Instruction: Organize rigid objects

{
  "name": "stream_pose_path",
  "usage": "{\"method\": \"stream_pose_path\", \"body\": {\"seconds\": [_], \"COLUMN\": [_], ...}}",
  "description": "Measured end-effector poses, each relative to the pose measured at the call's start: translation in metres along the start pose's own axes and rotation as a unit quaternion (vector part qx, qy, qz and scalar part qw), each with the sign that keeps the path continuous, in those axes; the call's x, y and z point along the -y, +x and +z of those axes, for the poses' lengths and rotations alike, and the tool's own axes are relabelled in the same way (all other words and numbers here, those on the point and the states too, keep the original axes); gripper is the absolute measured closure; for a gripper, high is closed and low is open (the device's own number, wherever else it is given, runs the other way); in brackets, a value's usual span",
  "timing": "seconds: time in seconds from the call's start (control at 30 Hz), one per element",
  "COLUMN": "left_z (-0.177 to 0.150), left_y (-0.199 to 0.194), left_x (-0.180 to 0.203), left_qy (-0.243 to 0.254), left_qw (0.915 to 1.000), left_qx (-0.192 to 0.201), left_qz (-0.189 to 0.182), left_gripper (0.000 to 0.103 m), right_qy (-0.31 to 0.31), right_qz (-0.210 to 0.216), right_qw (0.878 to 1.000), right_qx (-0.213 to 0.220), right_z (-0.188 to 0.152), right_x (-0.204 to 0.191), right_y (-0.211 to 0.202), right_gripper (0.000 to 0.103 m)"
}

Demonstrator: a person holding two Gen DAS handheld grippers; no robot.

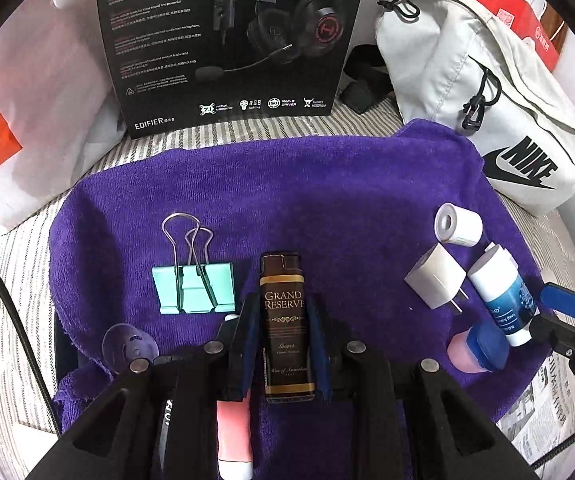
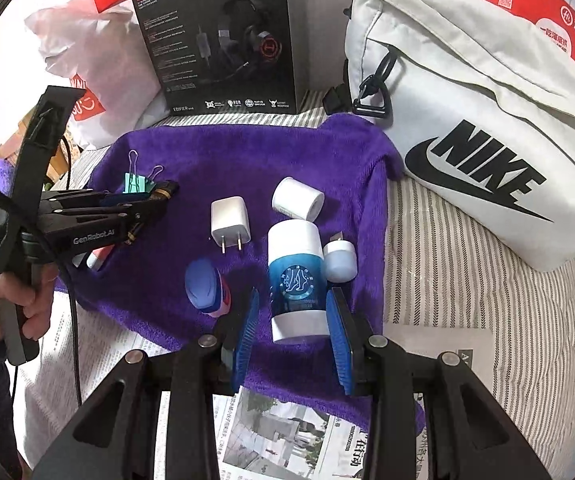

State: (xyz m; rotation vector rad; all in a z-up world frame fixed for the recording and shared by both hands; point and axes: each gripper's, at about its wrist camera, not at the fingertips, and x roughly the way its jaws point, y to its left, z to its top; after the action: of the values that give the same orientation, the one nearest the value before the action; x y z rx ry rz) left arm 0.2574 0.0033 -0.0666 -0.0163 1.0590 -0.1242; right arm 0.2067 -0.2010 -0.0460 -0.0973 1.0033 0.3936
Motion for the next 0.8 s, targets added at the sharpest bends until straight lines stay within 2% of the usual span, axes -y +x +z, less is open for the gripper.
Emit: {"method": "stream_pose_path", "body": {"seconds": [0.2,0.43,0.7,0.8], "left_z": [-0.001,-0.010,-0.022,-0.028], "left_y": [0.000,-0.001,-0.009,-0.016], "left_x": [0.001,0.008,0.014,0.015], "left_qy": [0.006,0.015,0.024,0.033], "left_qw": [1.0000,0.9999,0.9996,0.9993], "left_qx": [0.003,0.004,-0.011,-0.016], "left_qz": [0.005,-0.001,-0.006,-0.003], "left_gripper": [0.079,0.063,0.054,0.047], "right_qy": [0.004,0.010,0.021,0.026], "right_qz": [0.003,0.001,0.002,0.002], "right_qw": [1.000,1.000,1.000,1.000], "right_qx": [-0.003,-0.007,-0.011,-0.014], "right_z": [-0.003,-0.009,-0.016,-0.018], "right_x": [0.000,0.002,0.003,0.004], "right_y": [0.001,-0.001,0.000,0.003], "right_gripper": [0.068,0.068,0.068,0.068]}}
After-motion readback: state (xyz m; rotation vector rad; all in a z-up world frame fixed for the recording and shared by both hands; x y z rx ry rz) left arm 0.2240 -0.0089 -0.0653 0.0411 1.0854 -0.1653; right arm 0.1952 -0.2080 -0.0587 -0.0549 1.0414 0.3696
